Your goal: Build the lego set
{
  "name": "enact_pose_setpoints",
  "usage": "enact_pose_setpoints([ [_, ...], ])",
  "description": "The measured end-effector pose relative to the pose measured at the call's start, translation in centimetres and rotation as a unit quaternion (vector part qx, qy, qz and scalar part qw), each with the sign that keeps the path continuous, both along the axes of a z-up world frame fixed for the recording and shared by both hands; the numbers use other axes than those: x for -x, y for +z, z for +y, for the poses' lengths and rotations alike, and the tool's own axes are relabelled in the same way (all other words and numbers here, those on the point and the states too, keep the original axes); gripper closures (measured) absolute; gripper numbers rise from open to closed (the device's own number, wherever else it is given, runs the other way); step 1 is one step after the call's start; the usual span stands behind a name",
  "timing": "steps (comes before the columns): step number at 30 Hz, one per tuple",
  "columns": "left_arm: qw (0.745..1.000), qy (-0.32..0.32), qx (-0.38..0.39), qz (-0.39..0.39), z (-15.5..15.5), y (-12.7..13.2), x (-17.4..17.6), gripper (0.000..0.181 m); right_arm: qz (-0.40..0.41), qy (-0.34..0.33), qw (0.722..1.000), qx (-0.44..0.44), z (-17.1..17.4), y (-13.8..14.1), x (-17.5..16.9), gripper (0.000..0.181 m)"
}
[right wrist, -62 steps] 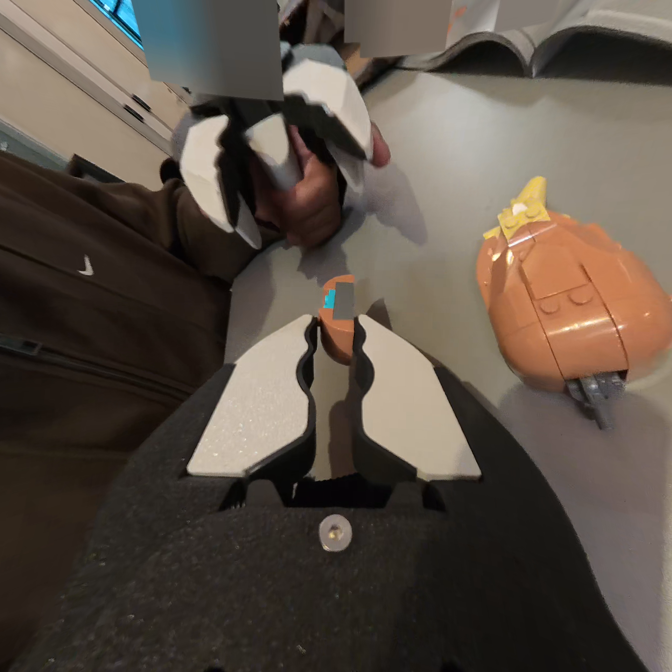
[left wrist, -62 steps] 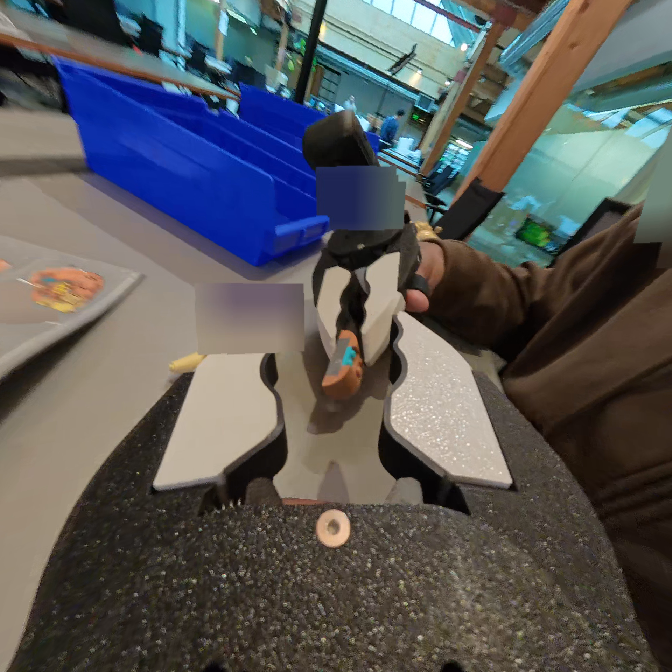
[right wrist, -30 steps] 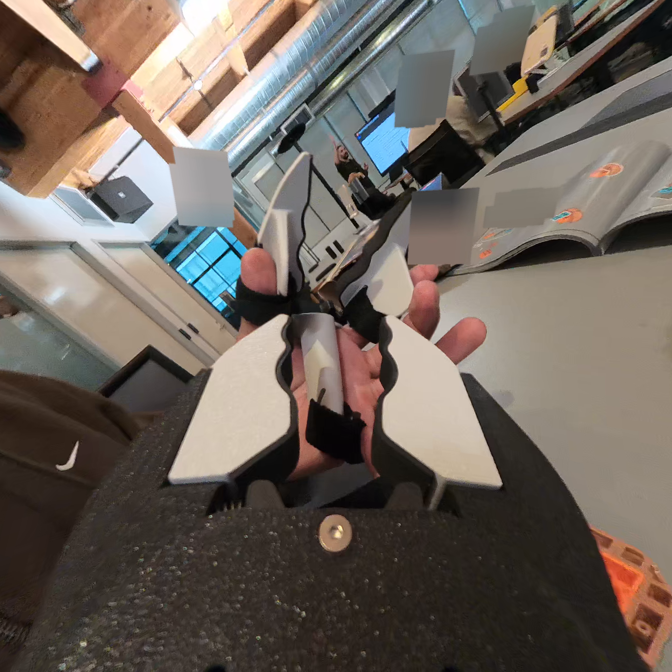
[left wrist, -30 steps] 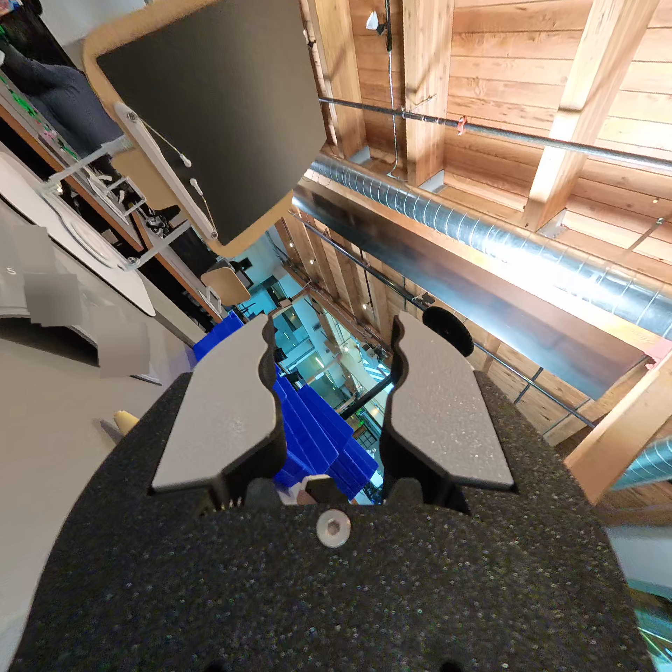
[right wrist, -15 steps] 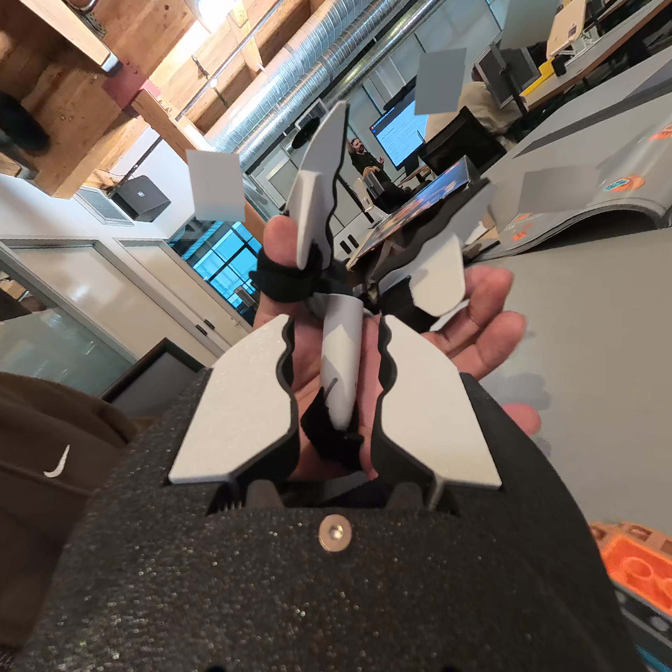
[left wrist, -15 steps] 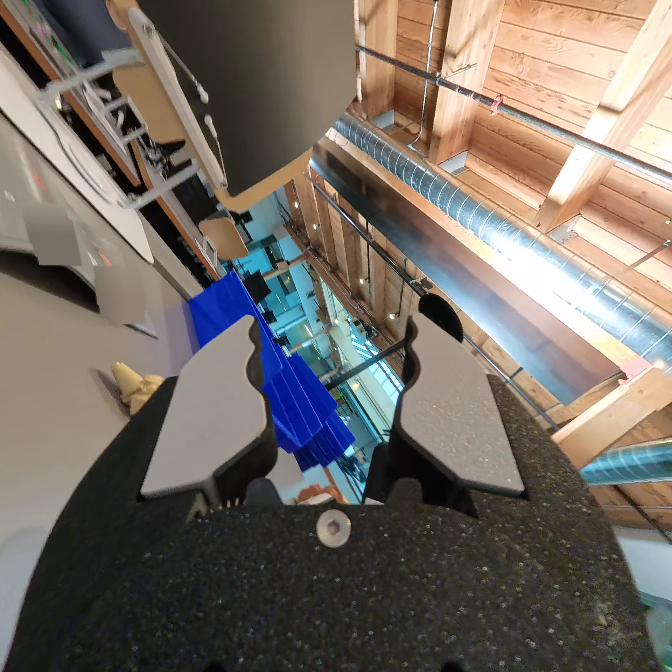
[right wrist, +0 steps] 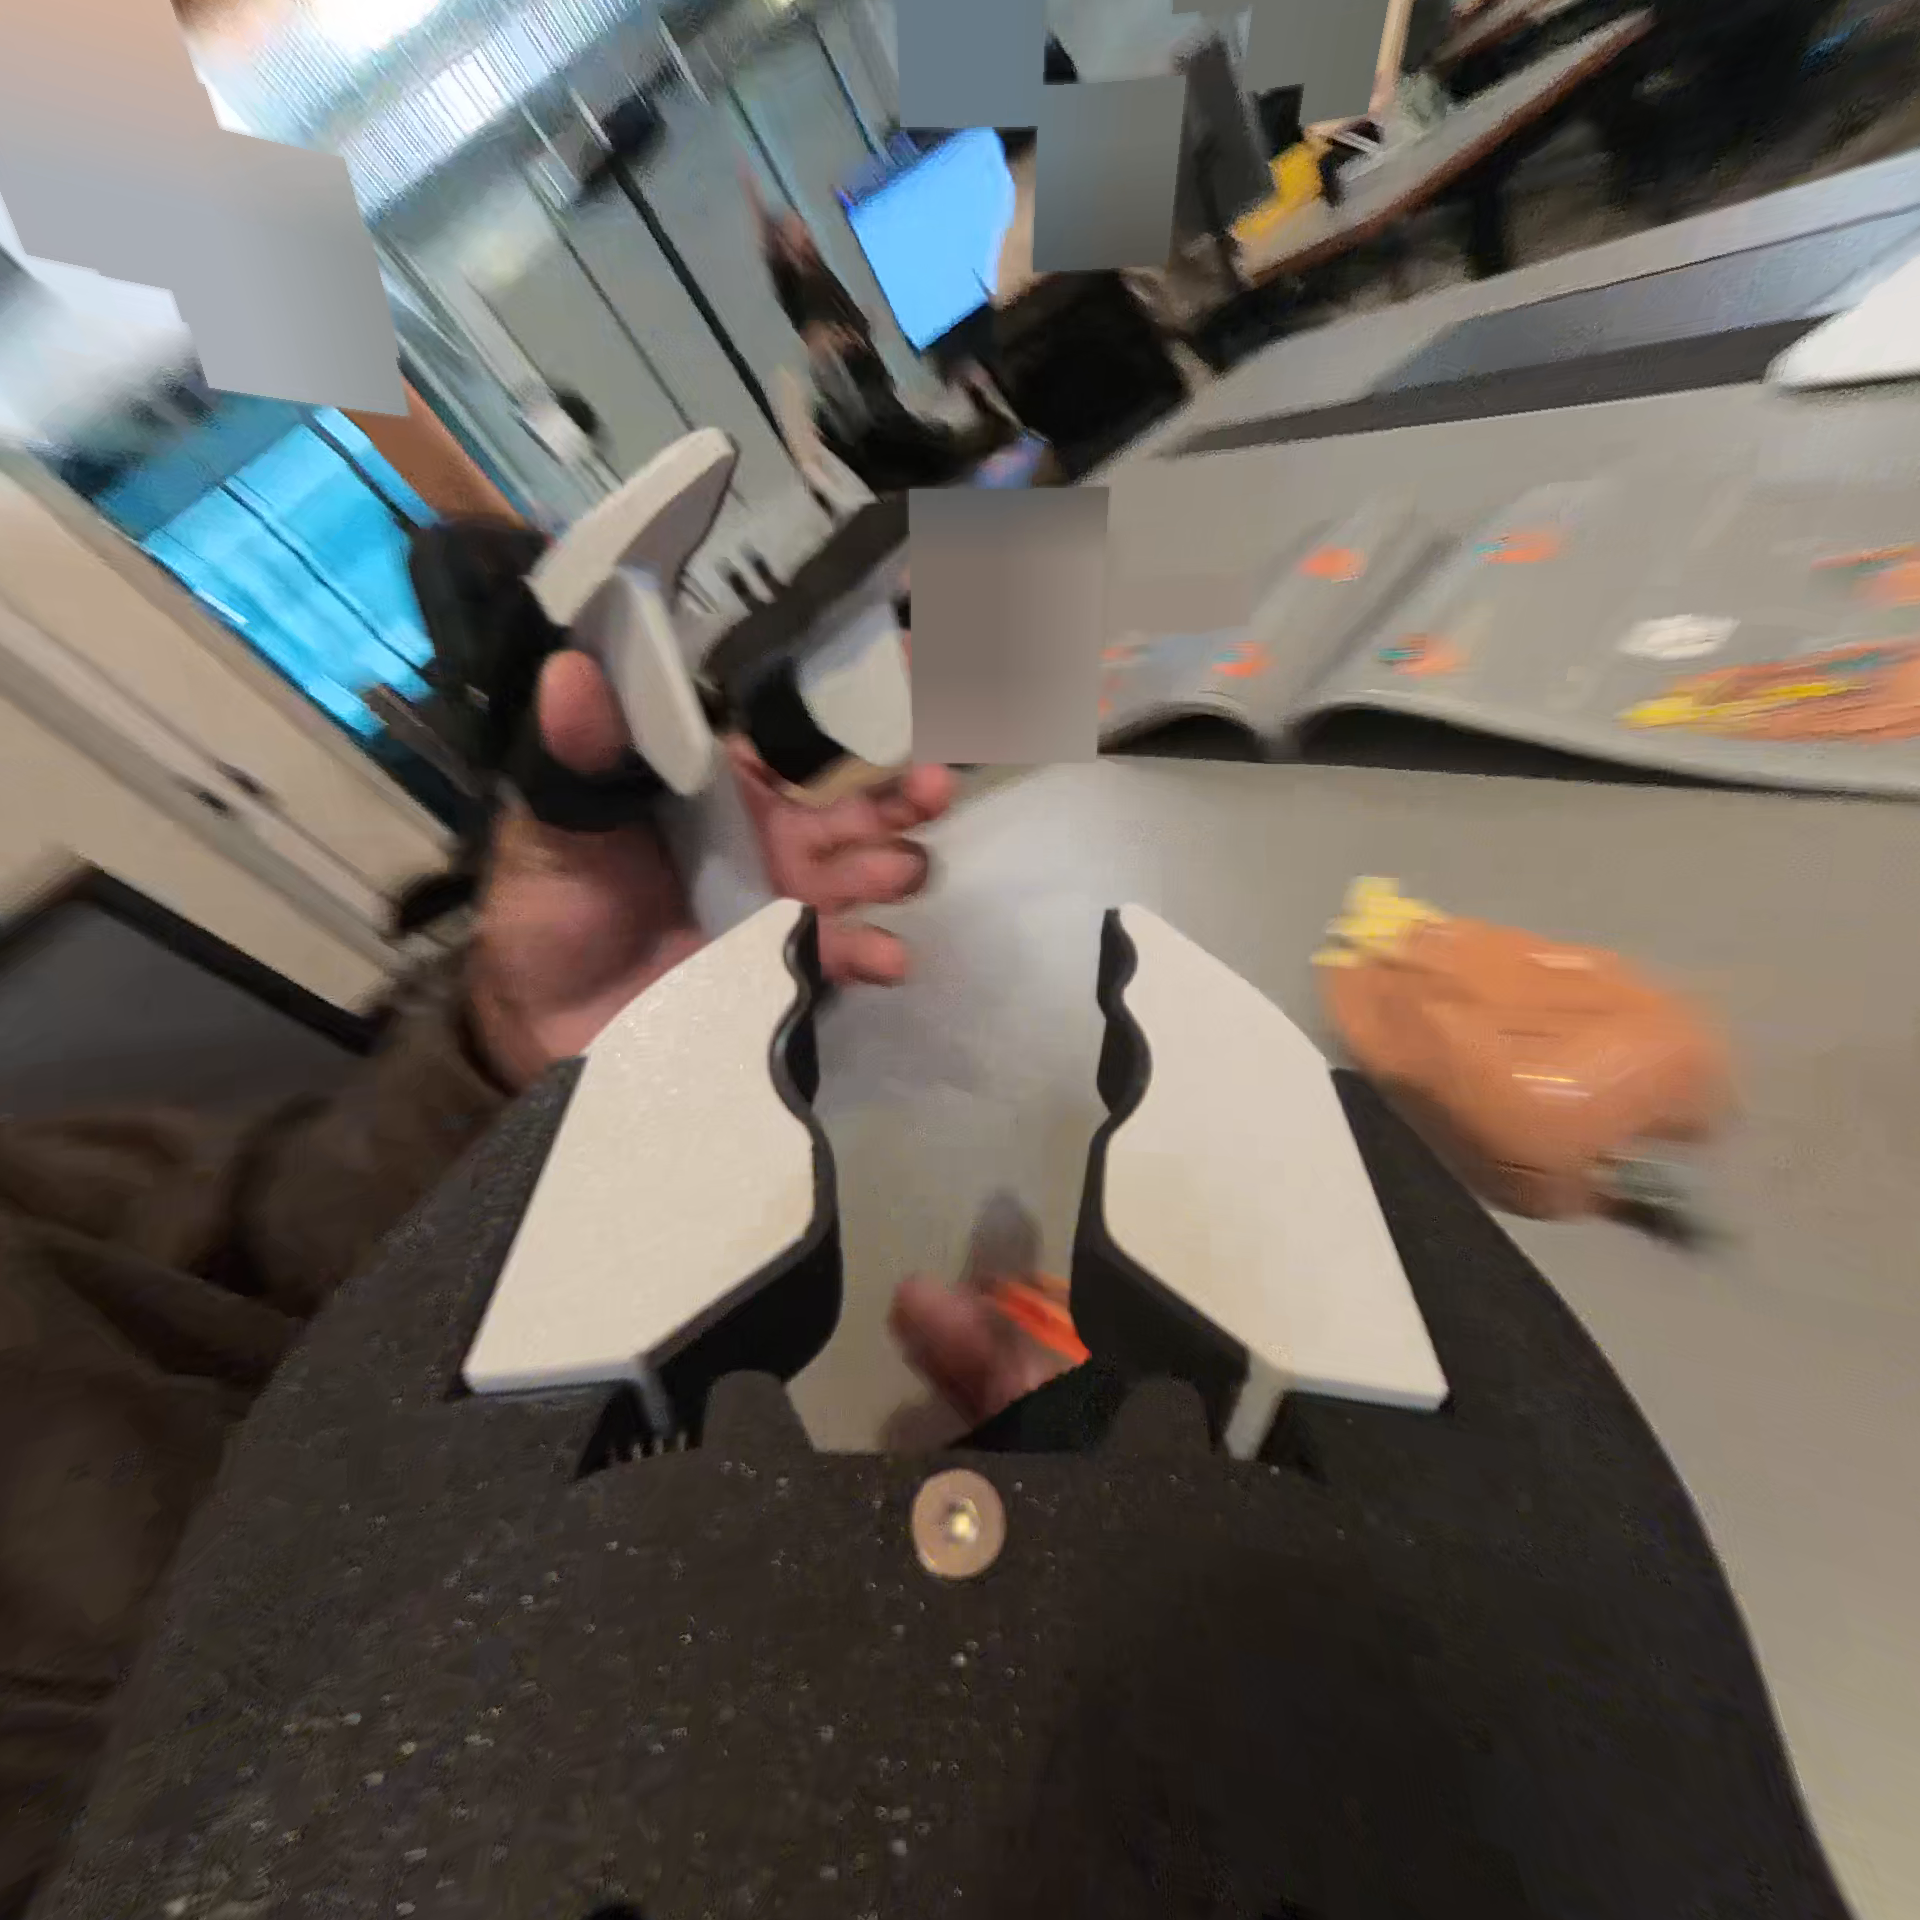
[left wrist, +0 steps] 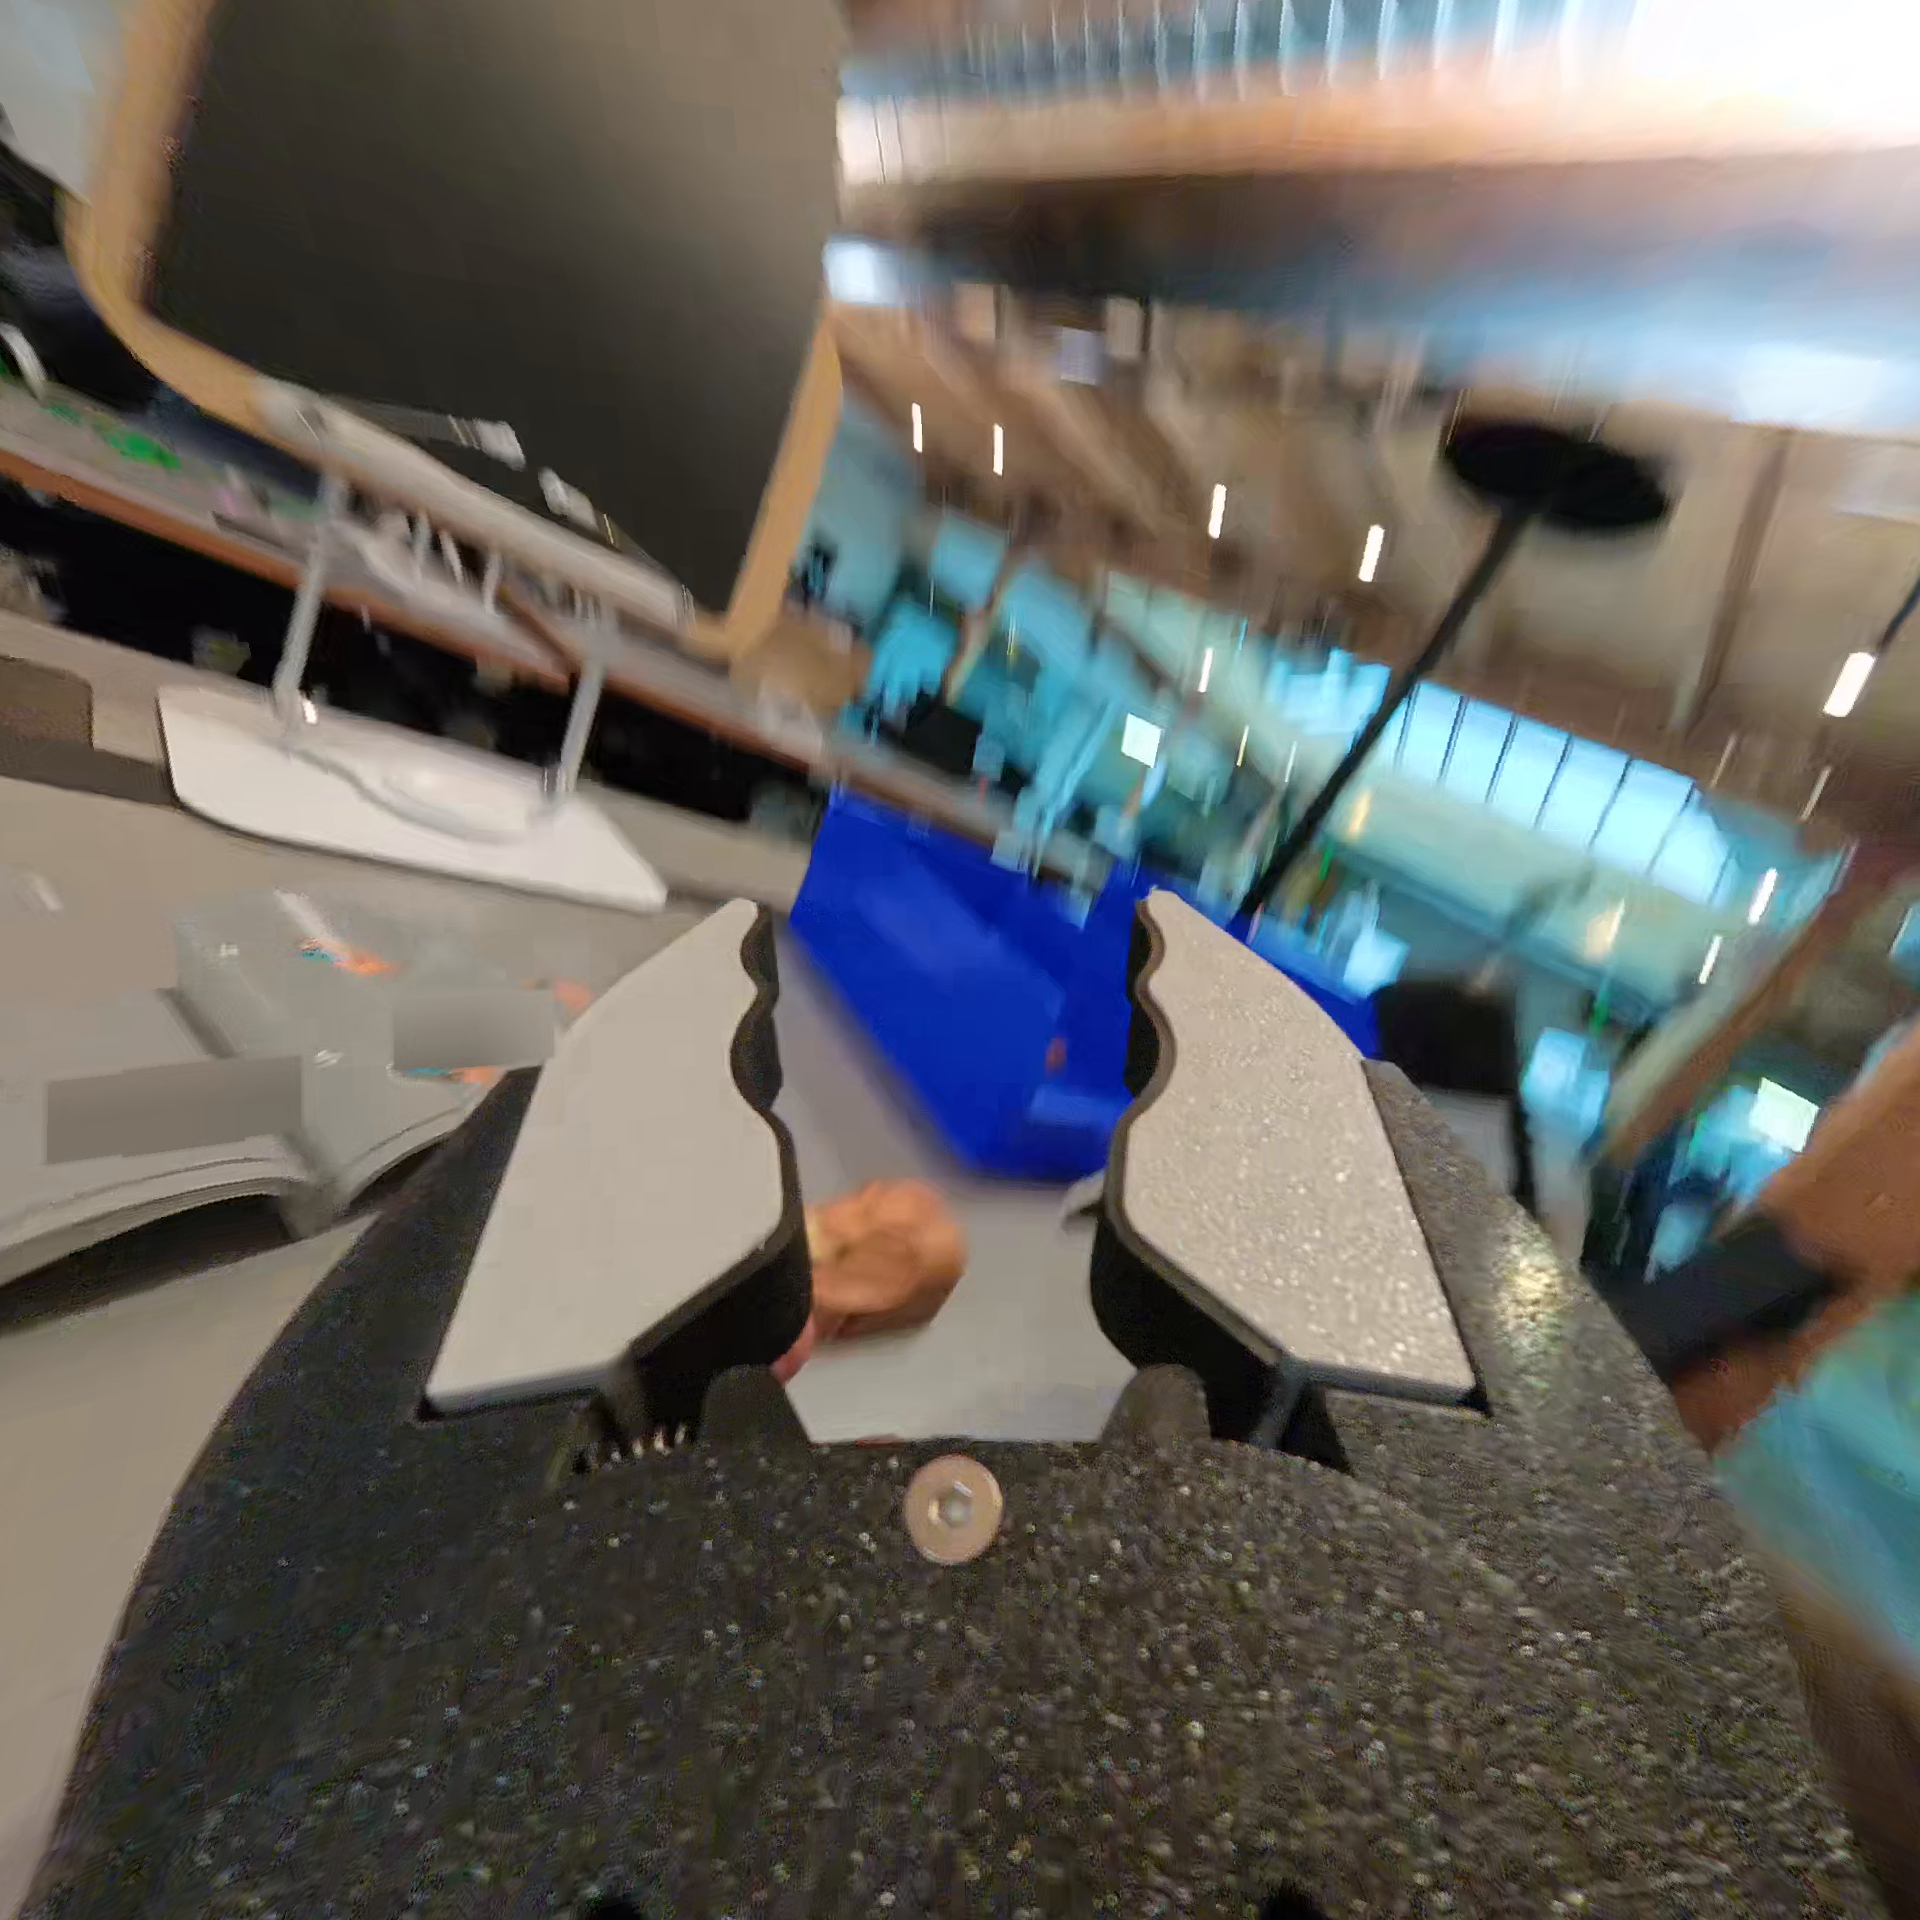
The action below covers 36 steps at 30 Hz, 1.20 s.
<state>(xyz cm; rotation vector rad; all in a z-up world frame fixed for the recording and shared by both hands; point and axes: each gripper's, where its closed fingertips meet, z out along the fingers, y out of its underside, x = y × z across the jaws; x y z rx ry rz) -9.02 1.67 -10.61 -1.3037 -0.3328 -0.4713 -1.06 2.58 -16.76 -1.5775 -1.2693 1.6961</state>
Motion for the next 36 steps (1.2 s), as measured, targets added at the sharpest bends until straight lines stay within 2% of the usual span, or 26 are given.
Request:
enact_pose_setpoints([
  [2, 0.99, -0.058, 0.097, 0.088, 1.6, -2.4, -0.9, 0.112, -0.055, -0.025, 0.993, -0.097, 3.7, -1.2, -0.8, 0.129],
  [4, 0.963, -0.121, 0.158, 0.18, 2.8, -4.3, -1.9, 0.109, -0.108, -0.01, 0.981, -0.163, 6.0, -2.4, -1.4, 0.127],
  [7, 0.885, -0.215, 0.229, 0.344, 4.5, -7.7, -3.0, 0.104, -0.165, 0.034, 0.958, -0.232, 7.6, -4.3, -1.6, 0.122],
  [9, 0.828, -0.289, 0.241, 0.415, 5.2, -9.7, -4.4, 0.103, -0.173, 0.057, 0.95, -0.253, 7.7, -4.9, -1.5, 0.12],
  [11, 0.781, -0.344, 0.255, 0.455, 5.8, -11.5, -5.3, 0.104, -0.16, 0.067, 0.953, -0.249, 7.3, -5.1, -1.3, 0.12],
  [13, 0.744, -0.37, 0.276, 0.483, 6.6, -13.3, -5.5, 0.105, -0.148, 0.065, 0.957, -0.241, 7.2, -5.4, -1.3, 0.12],
  [15, 0.716, -0.381, 0.291, 0.508, 7.3, -14.7, -5.3, 0.106, -0.144, 0.064, 0.957, -0.245, 7.2, -5.7, -1.7, 0.12],
  [17, 0.699, -0.392, 0.298, 0.519, 7.9, -15.5, -5.2, 0.108, -0.138, 0.061, 0.956, -0.252, 7.3, -5.7, -2.1, 0.12],
  [21, 0.683, -0.414, 0.308, 0.516, 8.7, -16.3, -5.5, 0.118, -0.131, 0.067, 0.959, -0.242, 7.6, -5.7, -2.4, 0.121],
  [23, 0.69, -0.427, 0.306, 0.498, 8.7, -16.4, -6.1, 0.13, -0.131, 0.067, 0.958, -0.247, 7.9, -5.9, -2.4, 0.121],
  [25, 0.698, -0.431, 0.305, 0.484, 8.6, -16.4, -6.3, 0.13, -0.132, 0.067, 0.954, -0.262, 8.1, -6.1, -2.5, 0.12],
  [28, 0.707, -0.447, 0.342, 0.427, 7.8, -16.1, -6.7, 0.13, -0.121, 0.062, 0.944, -0.302, 8.4, -6.0, -2.6, 0.119],
  [31, 0.74, -0.461, 0.364, 0.328, 7.0, -15.4, -7.5, 0.13, -0.082, 0.05, 0.924, -0.37, 8.8, -4.9, -2.7, 0.118],
  [34, 0.779, -0.484, 0.358, 0.171, 6.1, -13.4, -8.5, 0.131, -0.03, 0.033, 0.893, -0.447, 9.0, -3.3, -2.9, 0.115],
  [36, 0.803, -0.489, 0.335, 0.062, 6.0, -11.7, -8.5, 0.13, 0.005, 0.015, 0.861, -0.508, 9.2, -2.2, -2.9, 0.114],
])
